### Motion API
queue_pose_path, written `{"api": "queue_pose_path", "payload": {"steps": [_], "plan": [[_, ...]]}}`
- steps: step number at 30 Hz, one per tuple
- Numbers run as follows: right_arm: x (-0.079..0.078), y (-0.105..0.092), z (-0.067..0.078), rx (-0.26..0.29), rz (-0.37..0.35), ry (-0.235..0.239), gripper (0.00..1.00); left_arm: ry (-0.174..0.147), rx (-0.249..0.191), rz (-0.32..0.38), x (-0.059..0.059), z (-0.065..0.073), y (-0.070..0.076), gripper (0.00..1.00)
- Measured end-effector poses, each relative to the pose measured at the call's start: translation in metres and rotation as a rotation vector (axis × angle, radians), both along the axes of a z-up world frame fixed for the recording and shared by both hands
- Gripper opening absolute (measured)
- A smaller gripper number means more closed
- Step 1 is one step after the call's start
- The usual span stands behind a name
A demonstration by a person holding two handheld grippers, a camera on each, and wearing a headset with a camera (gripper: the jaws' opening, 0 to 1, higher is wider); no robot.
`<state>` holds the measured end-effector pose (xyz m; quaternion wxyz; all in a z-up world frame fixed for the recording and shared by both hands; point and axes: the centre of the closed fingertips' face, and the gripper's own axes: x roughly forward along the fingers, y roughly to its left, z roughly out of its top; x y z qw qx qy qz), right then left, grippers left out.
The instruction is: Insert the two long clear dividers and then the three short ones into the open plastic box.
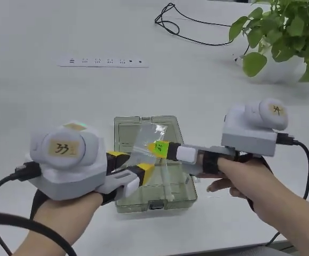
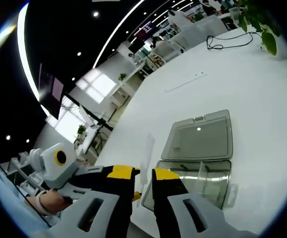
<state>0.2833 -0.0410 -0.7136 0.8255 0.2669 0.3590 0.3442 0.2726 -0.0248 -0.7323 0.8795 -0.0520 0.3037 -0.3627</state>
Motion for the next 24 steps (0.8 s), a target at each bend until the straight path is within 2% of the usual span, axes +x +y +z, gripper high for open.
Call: {"api": "queue_pose_path", "payload": {"steps": [5, 13, 24], "plan": [[0.0052, -0.0035, -0.0043, 0.005, -0.003, 0.019, 0.1, -0.008, -0.008, -0.002, -0.0001, 0.0017, -0.001, 0.3], [0.0036, -0.0035, -0.0056, 0.003, 0.004, 0.029, 0.04, -0.016, -0.005, -0.009, -0.0018, 0.0019, -0.0027, 0.3], [0.0033, -0.0036, -0.007, 0.006, 0.015, 0.061, 0.02, -0.019, -0.007, -0.008, -0.0027, 0.0004, -0.0017, 0.3]]}}
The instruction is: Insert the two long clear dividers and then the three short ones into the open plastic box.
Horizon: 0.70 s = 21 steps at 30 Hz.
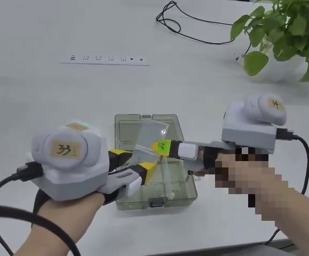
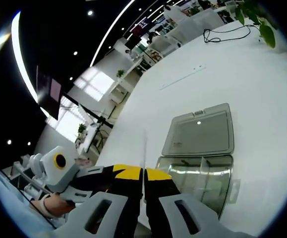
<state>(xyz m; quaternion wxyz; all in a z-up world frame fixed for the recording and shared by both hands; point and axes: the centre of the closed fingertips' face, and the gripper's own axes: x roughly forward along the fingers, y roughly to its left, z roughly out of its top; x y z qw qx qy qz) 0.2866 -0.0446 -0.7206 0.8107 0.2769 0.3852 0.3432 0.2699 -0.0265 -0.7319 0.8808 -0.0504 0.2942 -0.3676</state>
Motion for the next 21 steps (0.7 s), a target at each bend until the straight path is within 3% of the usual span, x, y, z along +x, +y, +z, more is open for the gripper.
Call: {"api": "queue_pose_path", "payload": {"steps": [11, 14, 17, 21], "plan": [[0.0, 0.0, -0.002, -0.015, 0.012, 0.021, 0.02, -0.001, -0.014, 0.0, -0.002, -0.002, 0.0, 0.31], [0.001, 0.0, 0.001, -0.028, 0.016, 0.022, 0.02, -0.018, -0.002, -0.009, -0.003, -0.001, 0.002, 0.33], [0.002, 0.0, 0.002, -0.035, 0.016, 0.026, 0.02, -0.046, 0.01, -0.027, -0.004, -0.001, 0.004, 0.38], [-0.001, -0.001, 0.001, -0.056, 0.024, 0.034, 0.02, -0.066, 0.011, -0.045, -0.005, -0.003, 0.01, 0.52]]}}
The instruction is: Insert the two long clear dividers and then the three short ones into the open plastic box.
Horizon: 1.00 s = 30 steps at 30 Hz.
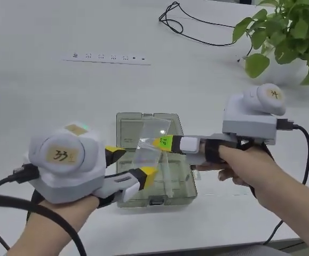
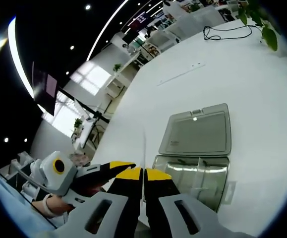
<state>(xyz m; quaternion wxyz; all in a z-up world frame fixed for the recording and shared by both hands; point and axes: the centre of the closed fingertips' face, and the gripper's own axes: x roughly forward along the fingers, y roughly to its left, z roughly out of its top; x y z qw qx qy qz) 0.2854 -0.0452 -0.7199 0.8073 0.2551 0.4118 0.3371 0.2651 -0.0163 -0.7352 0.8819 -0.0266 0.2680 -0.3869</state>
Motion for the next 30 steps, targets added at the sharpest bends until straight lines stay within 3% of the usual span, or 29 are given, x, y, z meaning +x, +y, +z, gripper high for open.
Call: {"api": "queue_pose_path", "payload": {"steps": [5, 9, 13, 14, 17, 21, 30], "plan": [[-0.001, 0.001, 0.0, -0.02, 0.011, 0.013, 0.02, -0.021, 0.02, -0.044, -0.002, -0.006, 0.007, 0.78], [-0.002, 0.002, 0.0, -0.033, 0.023, 0.02, 0.02, -0.068, 0.06, -0.116, -0.006, -0.011, 0.01, 0.99], [-0.001, 0.003, -0.001, -0.044, 0.031, 0.028, 0.02, -0.089, 0.107, -0.161, -0.012, -0.017, 0.015, 1.0], [-0.002, 0.003, -0.001, -0.049, 0.033, 0.031, 0.02, -0.08, 0.112, -0.162, -0.012, -0.02, 0.017, 1.0], [-0.003, 0.004, -0.001, -0.067, 0.046, 0.038, 0.02, -0.084, 0.102, -0.147, -0.011, -0.021, 0.021, 1.0], [-0.004, 0.0, -0.004, -0.129, 0.093, 0.053, 0.02, -0.083, 0.089, -0.099, -0.009, -0.023, 0.028, 1.0], [0.003, -0.004, -0.005, -0.206, 0.136, 0.131, 0.02, -0.11, 0.118, -0.099, -0.015, -0.028, 0.033, 1.0]]}}
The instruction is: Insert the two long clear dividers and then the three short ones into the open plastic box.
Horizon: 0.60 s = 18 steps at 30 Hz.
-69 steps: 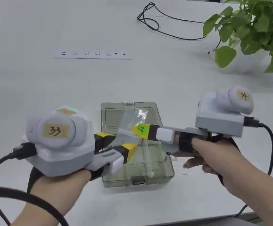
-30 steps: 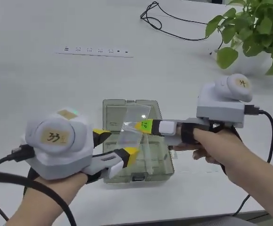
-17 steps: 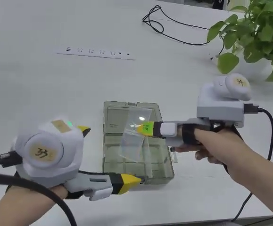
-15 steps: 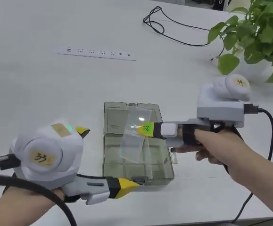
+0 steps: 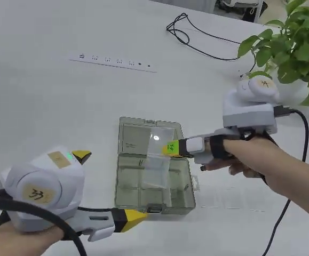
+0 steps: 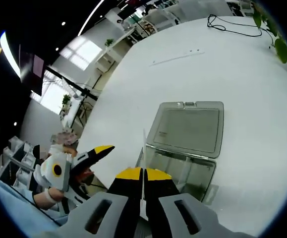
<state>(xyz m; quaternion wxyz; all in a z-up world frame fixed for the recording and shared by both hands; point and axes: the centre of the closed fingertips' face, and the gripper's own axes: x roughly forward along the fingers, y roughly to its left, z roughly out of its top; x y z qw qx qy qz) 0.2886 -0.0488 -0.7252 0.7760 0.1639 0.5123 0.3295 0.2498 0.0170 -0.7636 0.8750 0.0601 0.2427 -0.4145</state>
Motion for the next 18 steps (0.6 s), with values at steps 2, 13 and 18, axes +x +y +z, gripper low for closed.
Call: {"api": "queue_pose_path", "payload": {"steps": [2, 13, 18], "plan": [[0.003, -0.002, -0.001, -0.023, 0.002, 0.029, 0.02, -0.019, -0.013, 0.001, 0.0, 0.002, -0.001, 1.0], [0.01, -0.004, -0.023, -0.102, 0.036, 0.226, 0.02, -0.064, 0.027, -0.016, 0.002, 0.0, 0.002, 1.0], [0.006, 0.0, -0.032, -0.142, 0.044, 0.31, 0.02, -0.064, 0.019, -0.002, 0.002, -0.003, 0.003, 1.0]]}}
